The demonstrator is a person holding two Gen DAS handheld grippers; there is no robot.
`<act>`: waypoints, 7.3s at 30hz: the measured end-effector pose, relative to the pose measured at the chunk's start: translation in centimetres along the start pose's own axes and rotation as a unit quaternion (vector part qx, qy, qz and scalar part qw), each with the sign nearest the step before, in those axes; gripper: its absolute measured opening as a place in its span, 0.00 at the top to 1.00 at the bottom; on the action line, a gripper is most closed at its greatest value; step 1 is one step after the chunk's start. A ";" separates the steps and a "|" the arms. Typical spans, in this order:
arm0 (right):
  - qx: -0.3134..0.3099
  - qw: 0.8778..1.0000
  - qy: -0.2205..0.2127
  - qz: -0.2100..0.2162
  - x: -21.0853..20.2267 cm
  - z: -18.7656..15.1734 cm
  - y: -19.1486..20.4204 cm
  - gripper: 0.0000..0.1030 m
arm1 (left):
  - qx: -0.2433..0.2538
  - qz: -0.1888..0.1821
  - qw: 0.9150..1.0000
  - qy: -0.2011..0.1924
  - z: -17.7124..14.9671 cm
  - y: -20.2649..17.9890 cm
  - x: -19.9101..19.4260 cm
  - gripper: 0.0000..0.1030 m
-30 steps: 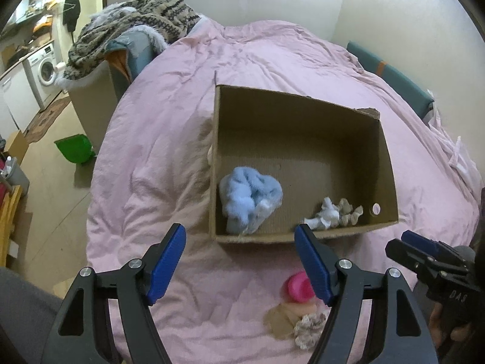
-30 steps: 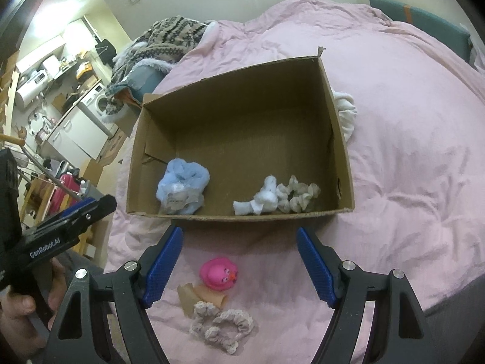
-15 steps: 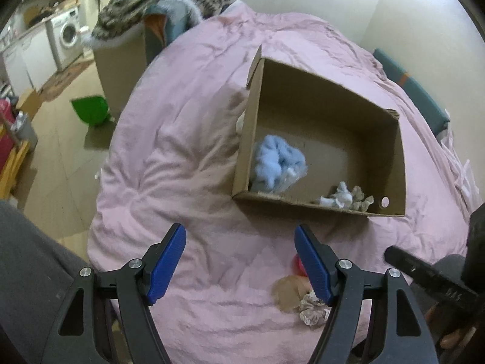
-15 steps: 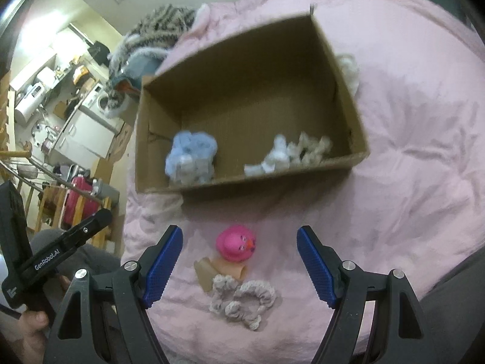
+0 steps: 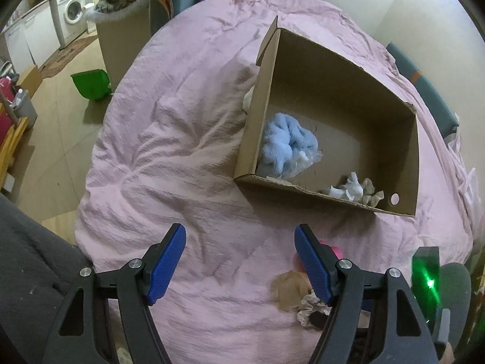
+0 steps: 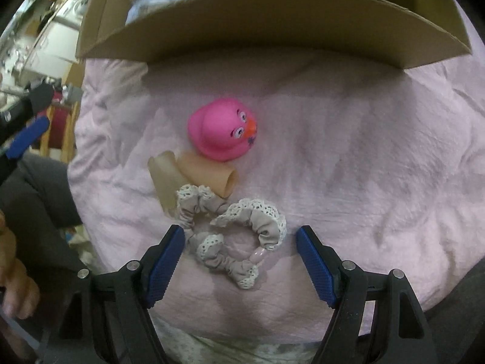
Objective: Organize soft objects
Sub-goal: 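Grasp the beige lace scrunchie with the right tool and lift it, then carry the lace scrunchie into the box with the right tool, then open the right tool to drop the scrunchie and withdraw from the box, then grasp the tan foam tube with the left tool while the right tool grasps the pink duck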
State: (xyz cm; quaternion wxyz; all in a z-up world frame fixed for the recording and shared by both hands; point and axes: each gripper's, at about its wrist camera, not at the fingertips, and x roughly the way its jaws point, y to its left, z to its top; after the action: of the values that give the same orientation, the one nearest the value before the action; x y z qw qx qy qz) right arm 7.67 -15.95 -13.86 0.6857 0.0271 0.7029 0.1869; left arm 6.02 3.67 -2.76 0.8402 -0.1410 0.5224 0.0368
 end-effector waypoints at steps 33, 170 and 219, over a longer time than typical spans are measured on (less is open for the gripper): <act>0.044 0.972 -0.222 0.059 -9.4 -0.5 -2.4 0.86 | 0.025 -0.046 0.992 0.119 -6.3 -4.7 5.4 0.41; 0.084 0.947 -0.308 0.023 -12.5 2.9 -6.5 0.26 | 0.113 0.006 0.984 -0.138 3.2 -5.0 -1.1 0.35; 0.161 0.962 -0.215 0.052 -8.3 1.1 -7.5 0.26 | 0.165 -0.055 0.973 0.151 -8.6 -9.1 7.7 0.93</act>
State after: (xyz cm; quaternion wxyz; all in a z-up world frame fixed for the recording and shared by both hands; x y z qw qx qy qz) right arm 10.89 -25.10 -8.18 0.7964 0.2131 0.5577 0.0964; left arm 4.00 -8.10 -11.37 0.7639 -0.0328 0.6336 -0.1182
